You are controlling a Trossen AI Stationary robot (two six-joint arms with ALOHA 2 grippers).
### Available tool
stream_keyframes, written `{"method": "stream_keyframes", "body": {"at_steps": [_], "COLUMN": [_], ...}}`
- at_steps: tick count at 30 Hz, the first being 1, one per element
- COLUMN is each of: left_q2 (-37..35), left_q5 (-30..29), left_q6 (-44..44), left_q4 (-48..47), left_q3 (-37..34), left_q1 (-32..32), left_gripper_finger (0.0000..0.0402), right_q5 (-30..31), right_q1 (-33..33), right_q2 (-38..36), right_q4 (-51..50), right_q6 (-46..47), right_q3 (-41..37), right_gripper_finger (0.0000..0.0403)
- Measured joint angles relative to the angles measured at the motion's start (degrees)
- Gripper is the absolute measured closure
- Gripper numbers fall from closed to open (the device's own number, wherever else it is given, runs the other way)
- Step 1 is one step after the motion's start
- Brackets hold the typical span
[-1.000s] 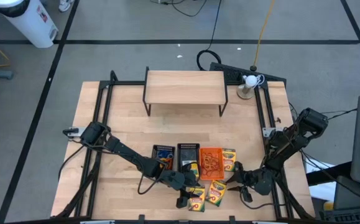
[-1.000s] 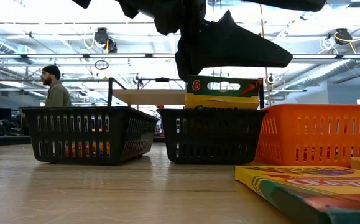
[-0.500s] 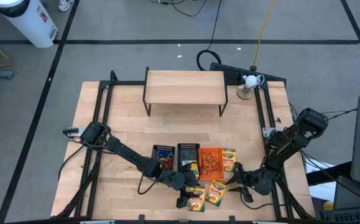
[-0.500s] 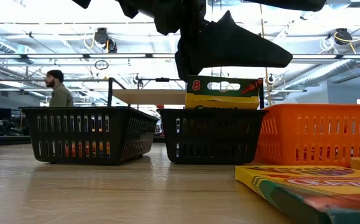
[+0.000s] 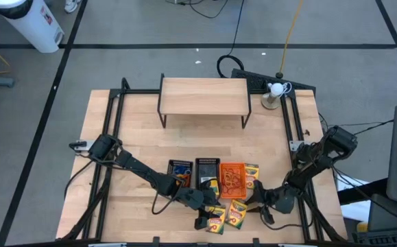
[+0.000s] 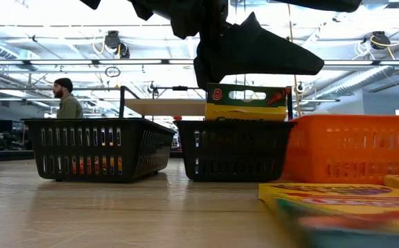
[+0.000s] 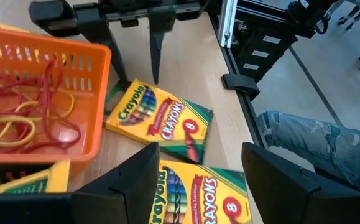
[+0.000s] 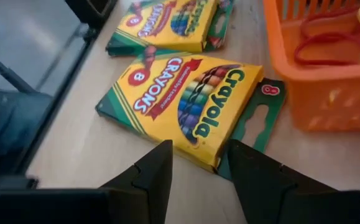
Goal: Pick & Place Office Desk Supplies
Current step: Put the crayon box into the right black bin
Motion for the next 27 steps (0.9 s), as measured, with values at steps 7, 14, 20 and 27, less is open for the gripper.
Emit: {"method": "stream_keyframes", "body": {"at_steps": [7, 14, 20, 27], "left_q2": [-0.01, -0.01, 0.01, -0.01], "left_q5": [0.02, 0.02, 0.02, -0.02], "left_q6": [-0.24, -0.38, -0.42, -0.35], "left_q4": [-0.05, -0.33, -0.40, -0.38], "left_q3": [0.00, 0.00, 0.00, 0.00], "left_q1": [-0.22, -0.29, -0.29, -0.29], "left_gripper_finger": [0.0172, 0.0172, 0.0172, 0.0172], "right_q5": [-2.09, -2.64, -2.89, -3.83], "right_q1": [-1.35, -1.53, -1.53, 0.05], "right_q2": [3.61, 3.63, 3.42, -5.93], "right_q4": [5.22, 2.06, 1.14, -2.26], "right_q6": [-0.68, 0.43, 0.77, -4.56], "right_q3": [0.03, 0.03, -0.02, -0.32], "right_gripper_finger": [0.0259, 0.0365, 0.0400, 0.0402]}}
